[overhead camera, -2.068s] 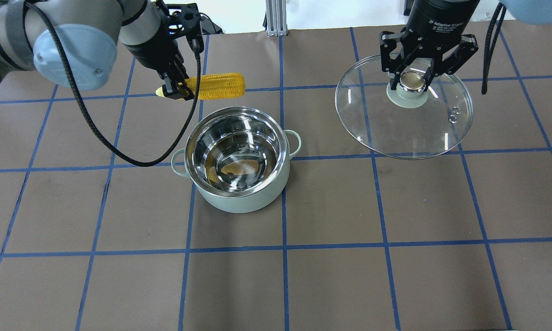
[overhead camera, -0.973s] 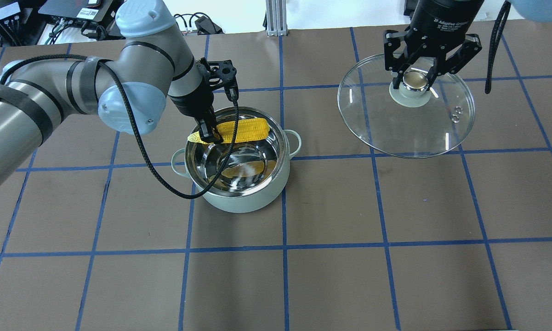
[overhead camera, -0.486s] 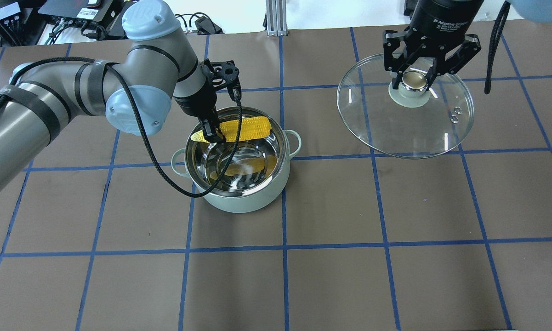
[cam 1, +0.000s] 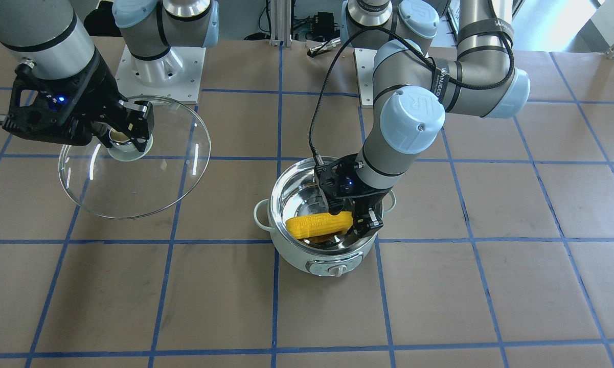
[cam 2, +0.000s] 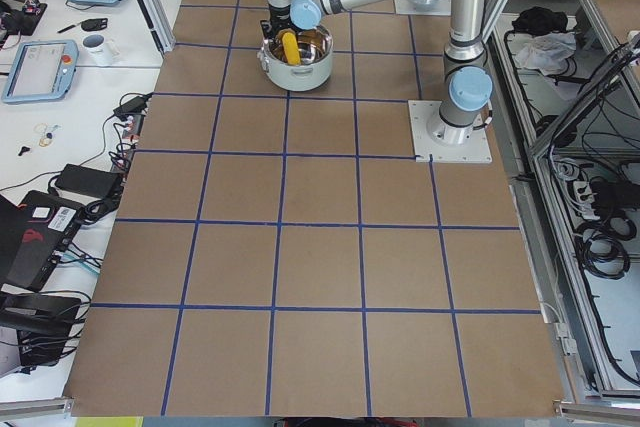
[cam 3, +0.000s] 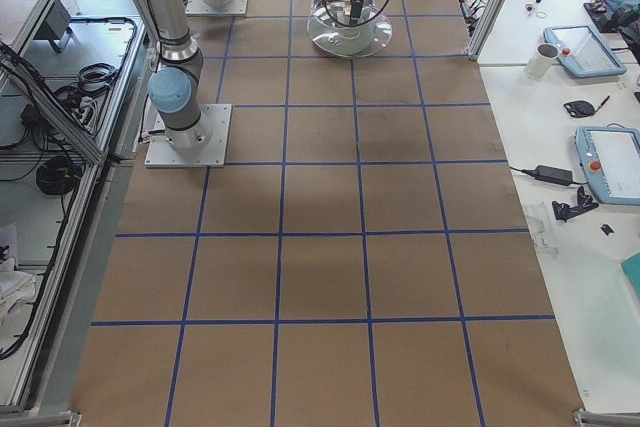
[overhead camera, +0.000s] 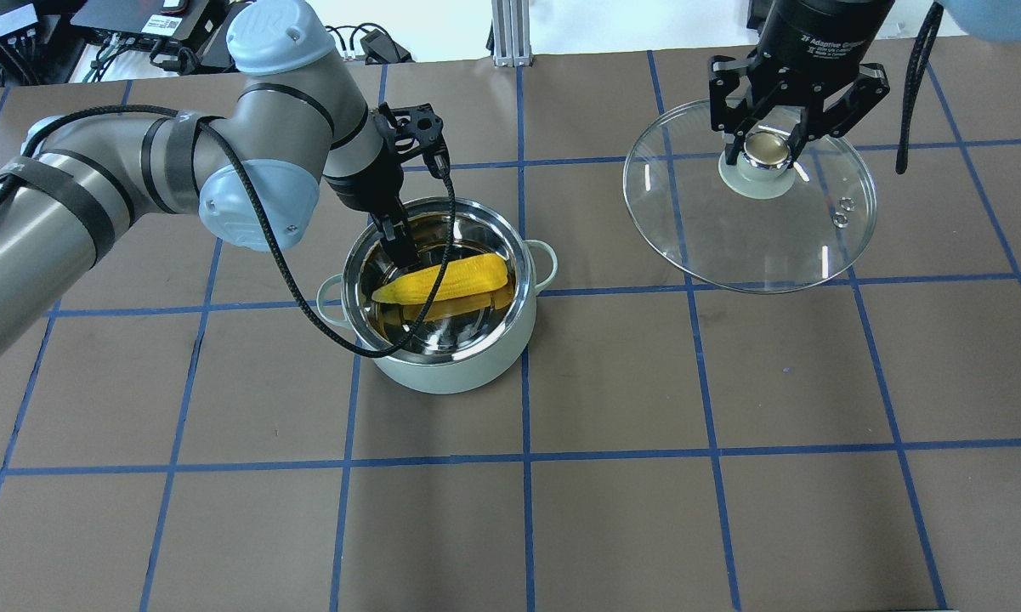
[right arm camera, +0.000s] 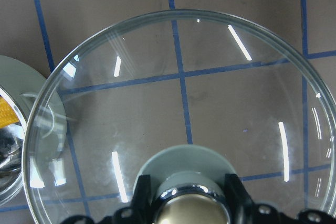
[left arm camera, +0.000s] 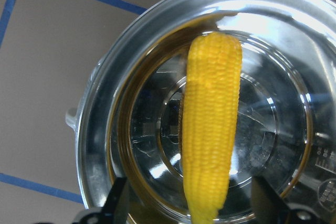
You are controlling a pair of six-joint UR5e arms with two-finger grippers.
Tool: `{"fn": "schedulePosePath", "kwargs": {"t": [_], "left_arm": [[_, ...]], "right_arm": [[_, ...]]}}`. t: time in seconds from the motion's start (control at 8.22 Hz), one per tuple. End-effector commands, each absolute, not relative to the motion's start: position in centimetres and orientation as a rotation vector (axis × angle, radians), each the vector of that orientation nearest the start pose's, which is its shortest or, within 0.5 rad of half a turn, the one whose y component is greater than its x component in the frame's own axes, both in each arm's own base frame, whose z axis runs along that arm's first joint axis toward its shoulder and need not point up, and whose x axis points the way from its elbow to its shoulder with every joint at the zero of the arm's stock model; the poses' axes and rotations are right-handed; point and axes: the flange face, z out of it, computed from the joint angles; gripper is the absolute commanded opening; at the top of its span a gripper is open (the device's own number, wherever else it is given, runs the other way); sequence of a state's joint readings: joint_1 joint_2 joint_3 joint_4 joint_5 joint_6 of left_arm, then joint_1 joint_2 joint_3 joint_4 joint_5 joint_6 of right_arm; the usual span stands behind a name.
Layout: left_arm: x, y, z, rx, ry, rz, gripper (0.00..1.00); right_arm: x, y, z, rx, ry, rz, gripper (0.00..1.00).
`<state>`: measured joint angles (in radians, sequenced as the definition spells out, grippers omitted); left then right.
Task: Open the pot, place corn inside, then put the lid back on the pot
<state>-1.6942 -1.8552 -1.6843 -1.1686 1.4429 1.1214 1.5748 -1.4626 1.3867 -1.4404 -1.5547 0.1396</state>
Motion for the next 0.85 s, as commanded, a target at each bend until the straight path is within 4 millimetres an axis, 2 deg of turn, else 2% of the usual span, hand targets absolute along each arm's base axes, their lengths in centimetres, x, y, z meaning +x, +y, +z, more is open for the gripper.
{"fn": "schedulePosePath", "kwargs": {"t": [0.0,0.24,0.36,0.49,0.61,0.73], "left_arm": [[-21.8,-55.7,32.5,1.854,2.664,-0.112,1.0],[-21.5,-55.2,34.3,1.84,2.651,-0.121,1.0],[-21.2,-54.6,34.7,1.837,2.67,-0.066,1.0],[-20.6,-54.5,36.8,1.819,2.666,-0.099,1.0],[-20.6,-54.3,39.8,1.812,2.652,-0.14,1.0],[-20.1,-54.2,42.4,1.785,2.636,-0.109,1.0]], "right_arm": [[13.7,-53.1,51.0,0.212,3.125,0.085,0.04],[13.8,-53.0,51.0,0.233,3.116,0.086,0.04],[14.1,-53.1,50.9,0.252,3.109,0.087,0.04],[14.6,-53.0,50.9,0.272,3.082,0.088,0.04],[15.5,-53.1,50.9,0.363,3.041,0.1,0.03],[17.7,-52.7,50.7,0.36,3.014,0.104,0.03]]}}
